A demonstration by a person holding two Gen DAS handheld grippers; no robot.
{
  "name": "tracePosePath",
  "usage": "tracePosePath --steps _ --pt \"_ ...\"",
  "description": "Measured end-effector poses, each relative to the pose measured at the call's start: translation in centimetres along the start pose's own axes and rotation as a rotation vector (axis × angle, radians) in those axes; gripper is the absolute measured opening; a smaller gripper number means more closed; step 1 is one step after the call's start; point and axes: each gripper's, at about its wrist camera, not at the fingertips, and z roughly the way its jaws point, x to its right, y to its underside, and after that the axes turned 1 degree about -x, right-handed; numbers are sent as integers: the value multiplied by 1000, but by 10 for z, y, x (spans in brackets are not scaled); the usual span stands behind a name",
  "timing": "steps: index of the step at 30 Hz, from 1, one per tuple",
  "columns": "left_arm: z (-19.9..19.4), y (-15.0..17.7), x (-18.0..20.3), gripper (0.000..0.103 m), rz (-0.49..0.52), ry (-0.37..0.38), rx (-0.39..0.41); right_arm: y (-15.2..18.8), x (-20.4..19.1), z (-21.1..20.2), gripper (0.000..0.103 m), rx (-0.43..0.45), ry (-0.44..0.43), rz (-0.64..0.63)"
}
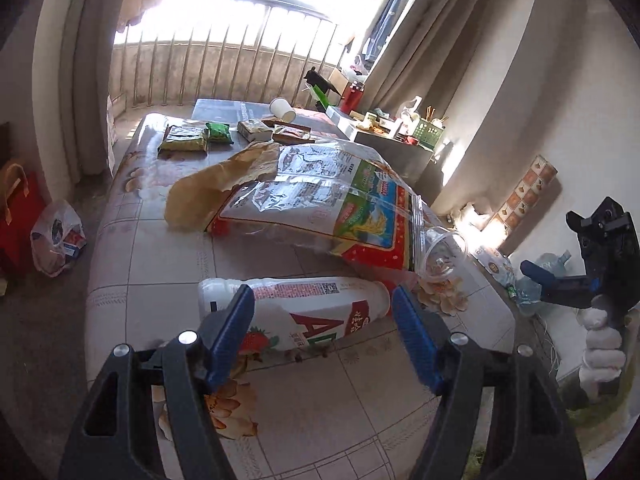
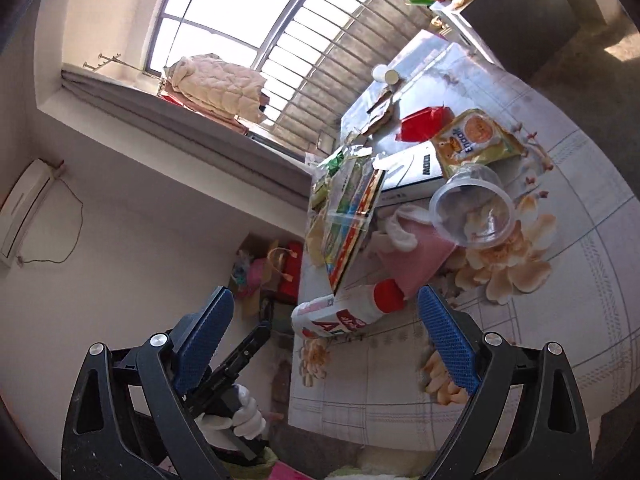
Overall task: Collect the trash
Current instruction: 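Grasp the white AD bottle with the left gripper while the right gripper grasps a printed snack bag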
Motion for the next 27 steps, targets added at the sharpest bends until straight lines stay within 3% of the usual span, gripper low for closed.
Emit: tracePosePath --steps 5,11,14,19,27 --pt "4 -2 9 69 98 9 24 -13 -5 73 82 -86 29 66" --pt "8 -6 2 69 148 14 20 -20 9 109 69 -155 48 166" --pt "11 -7 -3 69 149 22 10 -19 10 112 54 -174 40 175" --pt "18 -11 -4 69 178 29 -8 -16 9 105 7 -187 9 182" --pt "22 -12 4 75 259 22 -23 -18 -15 71 1 -135 -90 140"
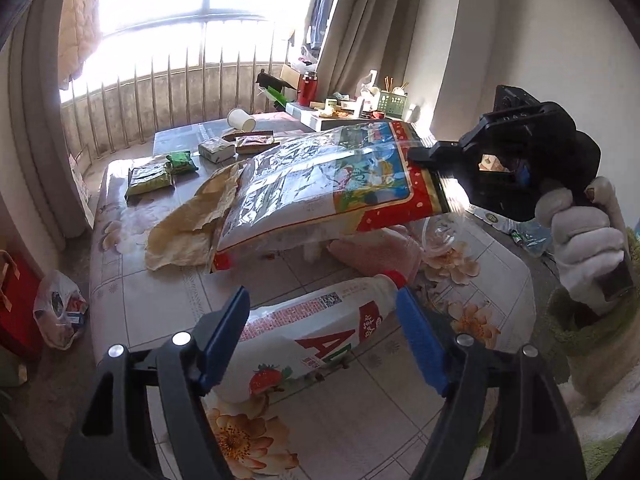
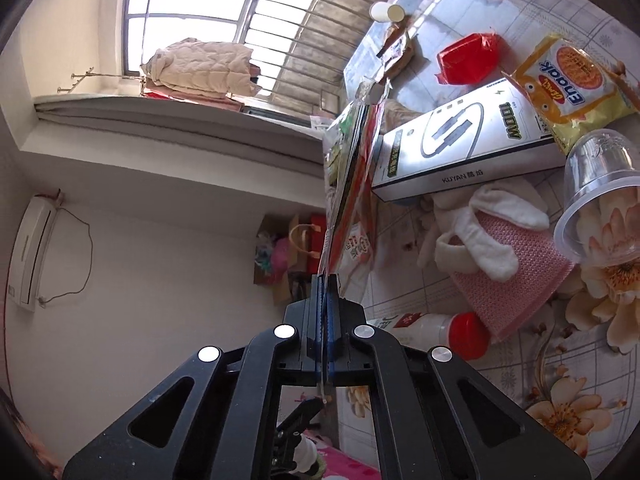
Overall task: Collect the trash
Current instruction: 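Grasp the white AD bottle with the left gripper while the right gripper grasps a printed snack bag, then carry the bottle and snack bag to the wastebasket and release both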
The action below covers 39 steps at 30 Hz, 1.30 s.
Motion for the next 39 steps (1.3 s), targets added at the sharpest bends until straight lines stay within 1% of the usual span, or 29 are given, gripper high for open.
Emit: tracePosePath --steps 5,9,11,15,19,22,25,28,30,31,32,35,37,39 --pt "6 -2 3 78 52 8 -16 1 -27 -36 0 57 -35 -80" --pt "19 -5 11 81 121 11 -57 4 -37 -71 0 119 -65 -121" --pt "28 -7 17 82 175 12 -79 6 -40 -88 0 153 -84 -134" --pt "51 -6 37 82 305 -14 -129 5 -44 -118 0 216 -92 -146" --pt "73 -2 61 82 456 -39 -182 0 -41 -132 0 261 -81 -138" --pt "97 3 74 82 564 -94 -261 1 -33 -141 0 278 -76 -125" --pt "120 8 77 82 643 -145 -358 2 -23 -148 0 288 -74 -113" --pt "135 9 78 82 698 -156 -426 6 -16 -155 0 292 -79 -103" --pt "142 8 79 80 723 -166 -457 7 -10 -159 0 294 -81 -99" --pt "143 6 80 77 731 -162 -464 7 -8 -160 0 295 -84 -96" --pt "145 5 81 70 737 -156 -474 7 -5 -161 0 297 -88 -93" --pt "147 2 82 63 753 -169 -488 7 -1 -169 0 307 -100 -83" --pt "144 1 83 60 758 -174 -483 8 2 -175 0 315 -108 -81" --pt "135 -1 87 58 752 -187 -460 9 3 -179 0 323 -110 -84"
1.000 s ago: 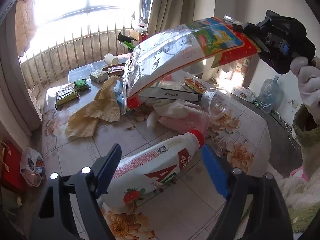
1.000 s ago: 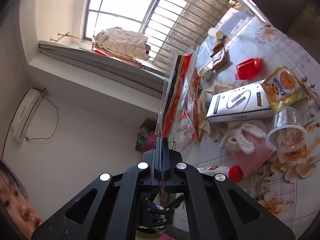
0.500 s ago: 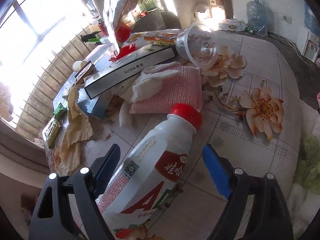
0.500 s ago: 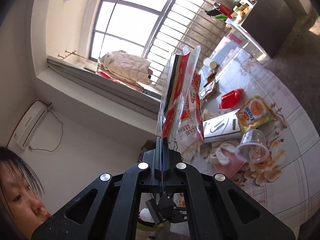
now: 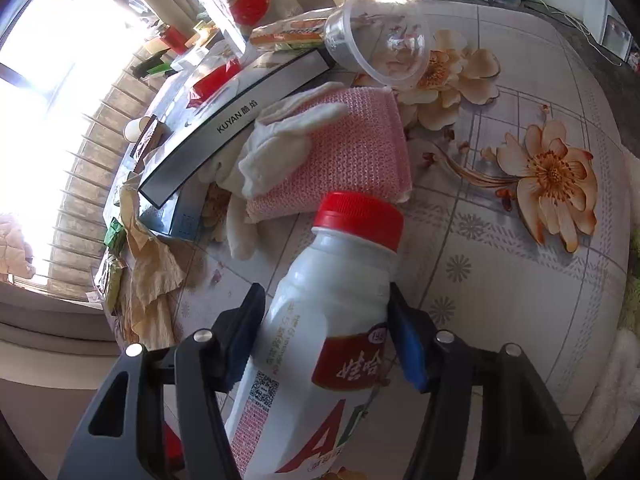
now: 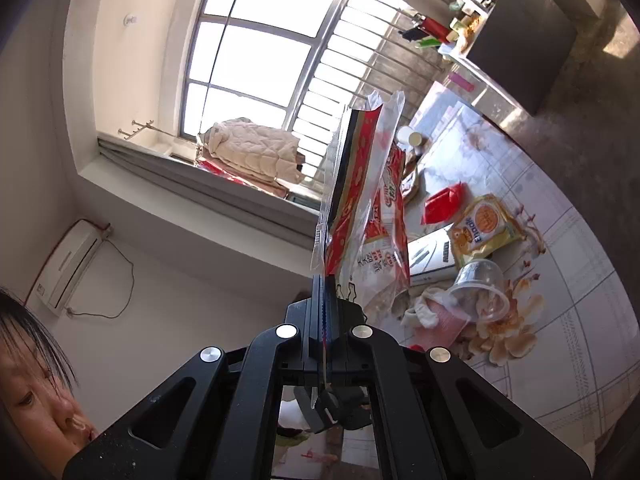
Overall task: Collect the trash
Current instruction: 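Carry the bottle and snack bag to the wastebasket and release both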
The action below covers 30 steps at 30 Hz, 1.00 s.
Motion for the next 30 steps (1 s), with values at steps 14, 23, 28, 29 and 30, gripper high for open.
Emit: tracePosePath --steps 14,23,28,29,30 --pt "-119 9 -36 55 -367 -33 280 -2 -4 -39 0 73 0 -61" --pt "-200 -47 -38 54 -381 129 496 -7 -20 -108 0 245 33 -125" --pt "-236 -110 -16 54 -252 202 629 -3 -20 -168 0 393 130 -145" --pt "-239 -124 -10 54 -219 209 646 -1 -17 -180 0 419 152 -142" --pt "-241 -139 -4 54 -191 217 659 1 -14 -191 0 443 171 -135"
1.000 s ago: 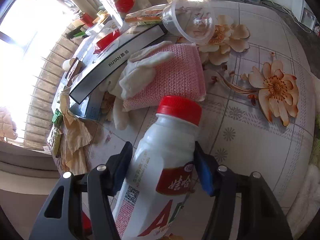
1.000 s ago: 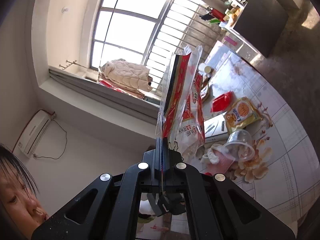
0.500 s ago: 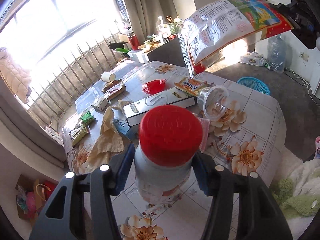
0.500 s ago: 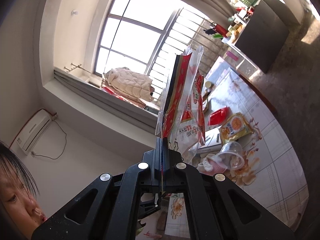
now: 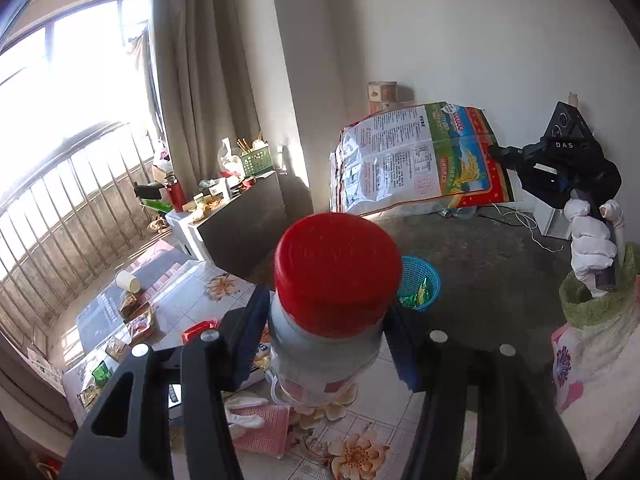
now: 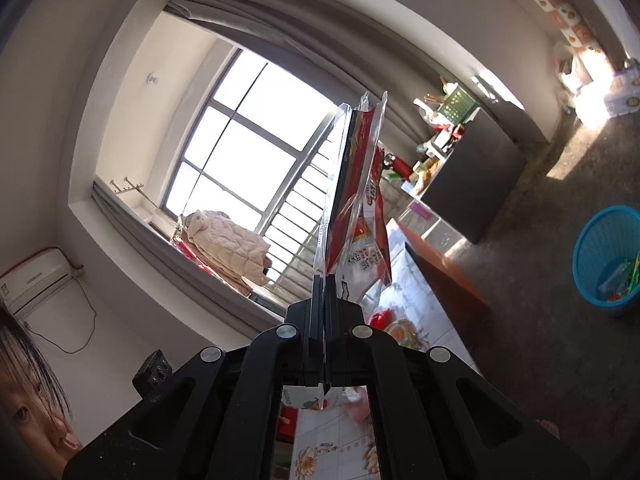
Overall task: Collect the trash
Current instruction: 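Carry the bottle and snack bag to the wastebasket and release both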
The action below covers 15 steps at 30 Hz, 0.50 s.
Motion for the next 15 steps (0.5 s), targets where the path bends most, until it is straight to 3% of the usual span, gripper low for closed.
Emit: tracePosePath --steps 7,15 --pt "99 -73 46 54 49 171 -40 -6 67 -40 0 82 142 128" --pt "263 -130 111 54 66 279 -187 -7 182 -23 0 88 304 346"
